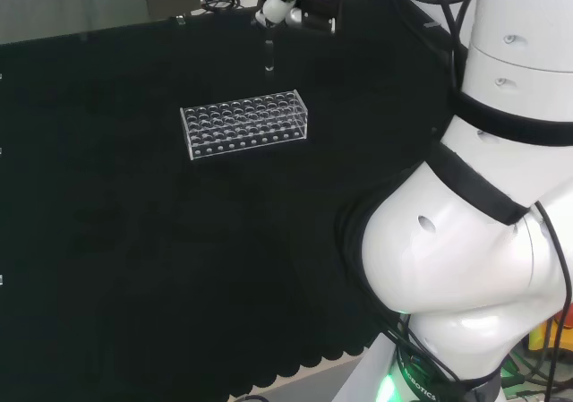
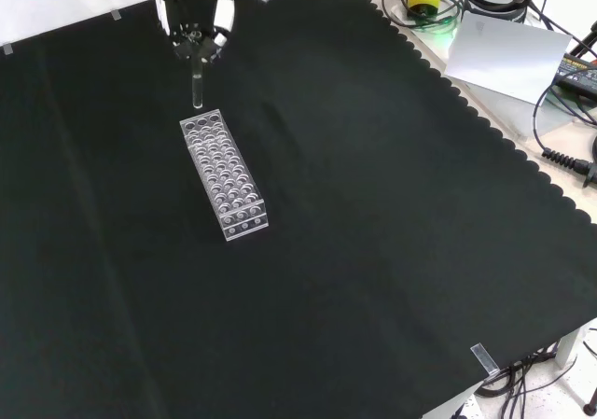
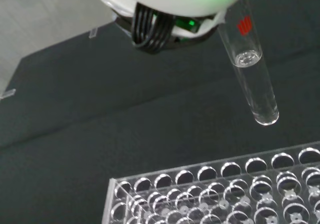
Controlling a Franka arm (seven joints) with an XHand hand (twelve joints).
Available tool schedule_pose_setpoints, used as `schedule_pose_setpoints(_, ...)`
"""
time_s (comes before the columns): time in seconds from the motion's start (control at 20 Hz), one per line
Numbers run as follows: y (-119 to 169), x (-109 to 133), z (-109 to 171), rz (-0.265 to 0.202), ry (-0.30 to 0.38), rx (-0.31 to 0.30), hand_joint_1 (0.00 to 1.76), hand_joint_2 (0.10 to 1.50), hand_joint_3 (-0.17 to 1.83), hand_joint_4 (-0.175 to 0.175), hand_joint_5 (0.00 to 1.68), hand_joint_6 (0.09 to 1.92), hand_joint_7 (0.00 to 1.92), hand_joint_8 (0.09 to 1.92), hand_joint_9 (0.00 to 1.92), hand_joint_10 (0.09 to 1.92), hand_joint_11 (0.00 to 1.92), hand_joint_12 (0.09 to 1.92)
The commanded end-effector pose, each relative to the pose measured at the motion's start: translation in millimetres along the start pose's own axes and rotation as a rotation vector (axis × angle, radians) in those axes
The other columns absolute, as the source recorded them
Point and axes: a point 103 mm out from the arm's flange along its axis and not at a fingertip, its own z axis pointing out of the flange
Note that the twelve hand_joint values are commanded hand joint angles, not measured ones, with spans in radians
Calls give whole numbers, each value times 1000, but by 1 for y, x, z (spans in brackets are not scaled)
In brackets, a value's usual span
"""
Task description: Shake the test tube.
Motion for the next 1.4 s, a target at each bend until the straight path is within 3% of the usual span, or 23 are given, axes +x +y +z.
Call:
schedule_pose_setpoints(0.05,-13,11,-36,-23,35,-26,1233,657,583,-175,1403,387,1786,445,1689,331,1287,883)
schedule_pose_setpoints(0.35,-25,29,-43,-44,61,-27,1233,654,587,-175,1405,384,1787,443,1689,331,1288,881)
schedule_pose_setpoints(0.95,-37,94,-33,-131,101,-6,1233,650,593,-175,1408,381,1790,439,1691,331,1289,878)
schedule_pose_setpoints(1.15,-40,87,-35,-116,94,-10,1233,649,595,-175,1409,379,1790,438,1691,331,1289,877)
schedule_pose_setpoints(1.4,-41,46,-45,-34,63,-30,1233,648,597,-175,1410,378,1791,436,1691,331,1290,876)
